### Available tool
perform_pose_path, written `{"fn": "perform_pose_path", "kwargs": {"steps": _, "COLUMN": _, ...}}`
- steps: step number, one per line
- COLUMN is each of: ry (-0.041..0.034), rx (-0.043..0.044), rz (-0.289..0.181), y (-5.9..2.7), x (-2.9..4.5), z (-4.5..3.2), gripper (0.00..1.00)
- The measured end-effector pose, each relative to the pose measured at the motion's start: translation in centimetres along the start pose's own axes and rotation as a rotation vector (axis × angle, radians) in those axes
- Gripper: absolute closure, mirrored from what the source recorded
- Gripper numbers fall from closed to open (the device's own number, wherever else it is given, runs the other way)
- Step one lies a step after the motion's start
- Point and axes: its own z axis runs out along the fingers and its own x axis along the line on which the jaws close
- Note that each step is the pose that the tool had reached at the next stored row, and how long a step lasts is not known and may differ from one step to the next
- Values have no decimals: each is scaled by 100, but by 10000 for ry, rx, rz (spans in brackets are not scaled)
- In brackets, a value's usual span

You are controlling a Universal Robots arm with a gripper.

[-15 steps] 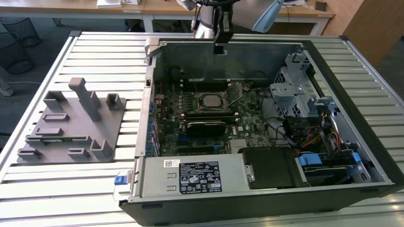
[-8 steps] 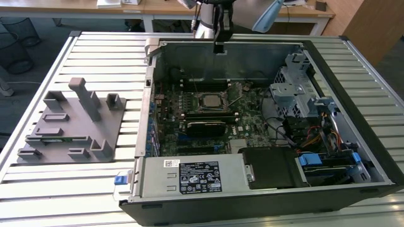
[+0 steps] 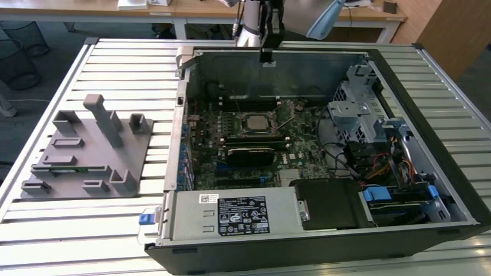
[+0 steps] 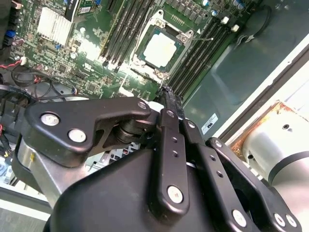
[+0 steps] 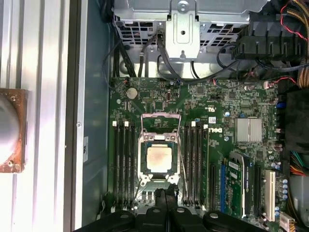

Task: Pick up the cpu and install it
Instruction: 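Close the cpu cover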

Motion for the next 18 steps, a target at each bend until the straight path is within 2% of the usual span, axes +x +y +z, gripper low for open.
{"fn": "perform_pose_path", "kwargs": {"steps": 18, "ry": 0, "rx": 0, "rz": 0, "y": -1, "x": 0, "z": 28, "gripper": 89}}
